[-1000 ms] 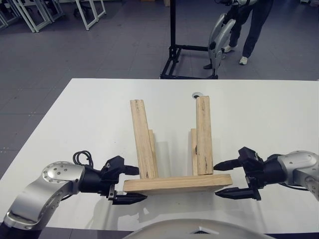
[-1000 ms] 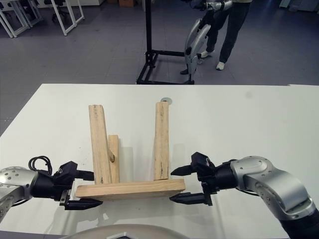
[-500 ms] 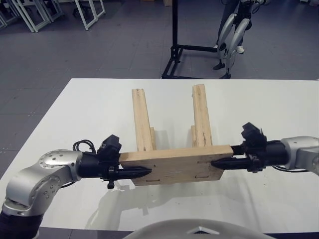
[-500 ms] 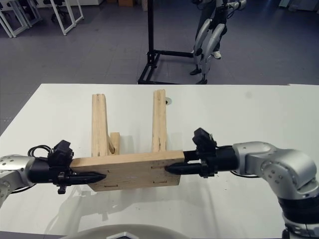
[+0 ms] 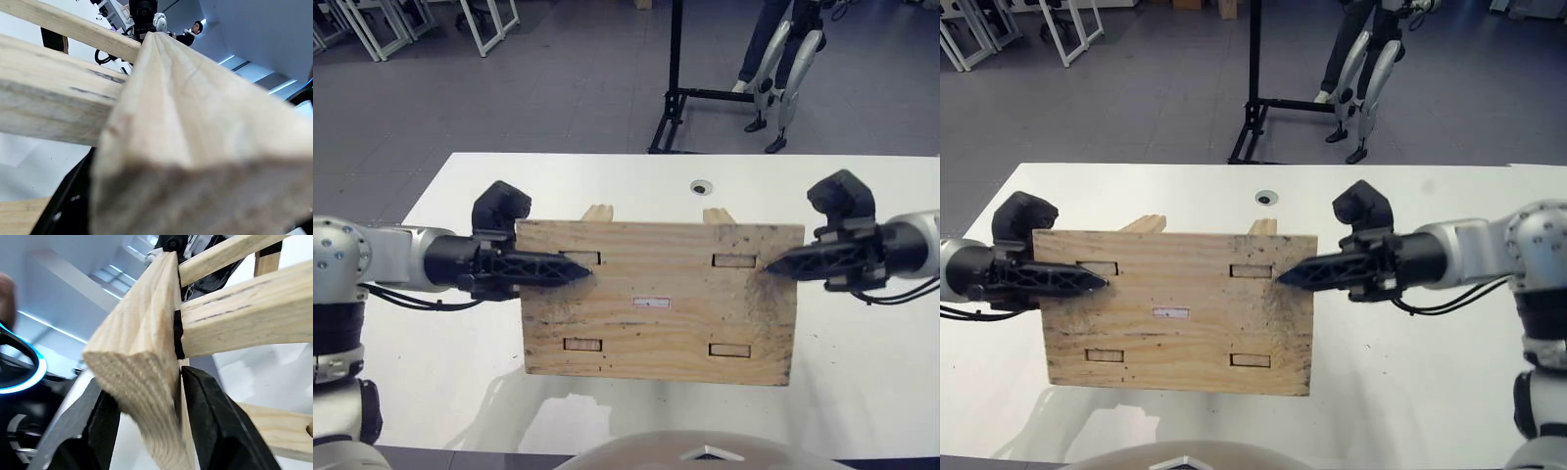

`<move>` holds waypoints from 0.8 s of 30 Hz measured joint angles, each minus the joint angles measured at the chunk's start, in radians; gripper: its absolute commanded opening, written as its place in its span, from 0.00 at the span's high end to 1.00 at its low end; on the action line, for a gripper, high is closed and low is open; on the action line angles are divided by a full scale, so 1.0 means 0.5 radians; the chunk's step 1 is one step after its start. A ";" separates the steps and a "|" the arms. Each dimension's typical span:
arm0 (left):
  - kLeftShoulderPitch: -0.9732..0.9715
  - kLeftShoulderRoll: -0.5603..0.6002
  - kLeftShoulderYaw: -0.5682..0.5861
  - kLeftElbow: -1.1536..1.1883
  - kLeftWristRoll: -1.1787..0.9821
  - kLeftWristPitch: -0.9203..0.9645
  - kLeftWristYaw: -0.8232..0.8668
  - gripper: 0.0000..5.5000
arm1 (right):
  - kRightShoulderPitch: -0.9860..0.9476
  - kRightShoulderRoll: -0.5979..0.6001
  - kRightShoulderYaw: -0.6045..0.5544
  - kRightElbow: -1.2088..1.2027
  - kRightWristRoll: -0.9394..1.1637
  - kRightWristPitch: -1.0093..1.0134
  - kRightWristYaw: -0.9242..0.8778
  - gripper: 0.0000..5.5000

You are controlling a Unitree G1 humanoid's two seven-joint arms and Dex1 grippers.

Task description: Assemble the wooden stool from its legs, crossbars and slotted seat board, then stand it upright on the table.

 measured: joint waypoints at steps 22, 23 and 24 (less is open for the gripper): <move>-0.570 -0.368 -0.136 1.333 -0.185 0.022 0.823 0.12 | -0.258 0.479 -0.098 1.273 -0.015 0.034 -0.850 0.44; -0.572 -0.352 -0.087 1.358 -0.130 0.047 0.798 0.12 | -0.256 0.477 -0.154 1.301 -0.050 0.046 -0.864 0.44; -0.572 -0.336 -0.044 1.381 -0.082 0.073 0.764 0.12 | -0.256 0.472 -0.203 1.333 -0.084 0.055 -0.874 0.44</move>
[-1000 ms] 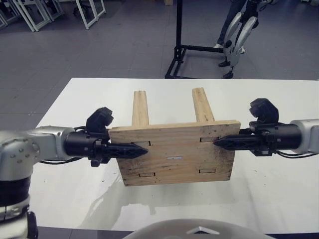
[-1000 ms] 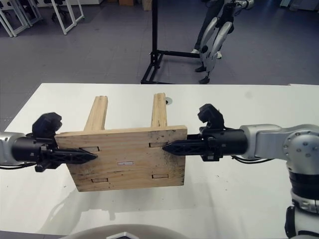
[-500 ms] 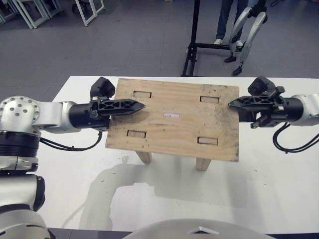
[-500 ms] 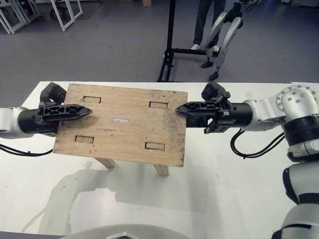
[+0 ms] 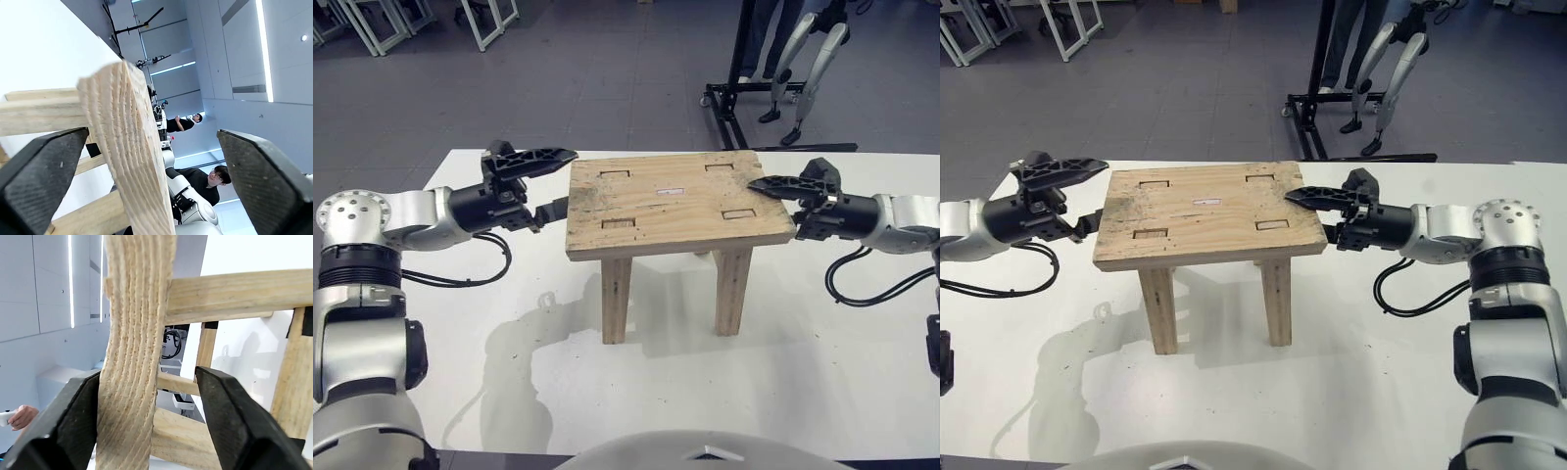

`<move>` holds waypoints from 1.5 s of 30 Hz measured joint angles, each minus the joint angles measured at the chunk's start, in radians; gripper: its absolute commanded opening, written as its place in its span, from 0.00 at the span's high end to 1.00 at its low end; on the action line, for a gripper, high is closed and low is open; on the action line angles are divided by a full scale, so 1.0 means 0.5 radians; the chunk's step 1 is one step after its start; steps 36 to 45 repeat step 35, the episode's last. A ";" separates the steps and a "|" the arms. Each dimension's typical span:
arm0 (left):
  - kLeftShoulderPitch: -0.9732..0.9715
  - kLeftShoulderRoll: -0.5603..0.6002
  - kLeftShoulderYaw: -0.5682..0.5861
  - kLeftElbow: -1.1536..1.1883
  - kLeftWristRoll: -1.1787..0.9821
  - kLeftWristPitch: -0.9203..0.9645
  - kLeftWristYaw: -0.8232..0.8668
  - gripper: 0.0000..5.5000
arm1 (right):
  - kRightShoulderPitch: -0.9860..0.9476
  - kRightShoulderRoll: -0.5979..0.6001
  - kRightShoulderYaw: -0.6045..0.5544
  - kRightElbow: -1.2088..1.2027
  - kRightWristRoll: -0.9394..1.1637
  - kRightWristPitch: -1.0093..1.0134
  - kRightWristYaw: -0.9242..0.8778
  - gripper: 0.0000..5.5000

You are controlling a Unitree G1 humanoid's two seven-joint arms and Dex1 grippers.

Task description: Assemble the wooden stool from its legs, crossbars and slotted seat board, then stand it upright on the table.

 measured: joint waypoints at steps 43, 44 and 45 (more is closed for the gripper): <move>1.250 -1.421 0.096 -1.445 2.917 -2.726 0.700 0.12 | 1.271 1.099 -0.255 -1.578 -3.195 -2.667 -0.805 0.44; 1.250 -1.421 0.096 -1.445 2.917 -2.726 0.700 0.12 | 1.271 1.099 -0.255 -1.578 -3.195 -2.667 -0.805 0.44; 1.250 -1.421 0.096 -1.445 2.917 -2.726 0.700 0.12 | 1.271 1.099 -0.255 -1.578 -3.195 -2.667 -0.805 0.44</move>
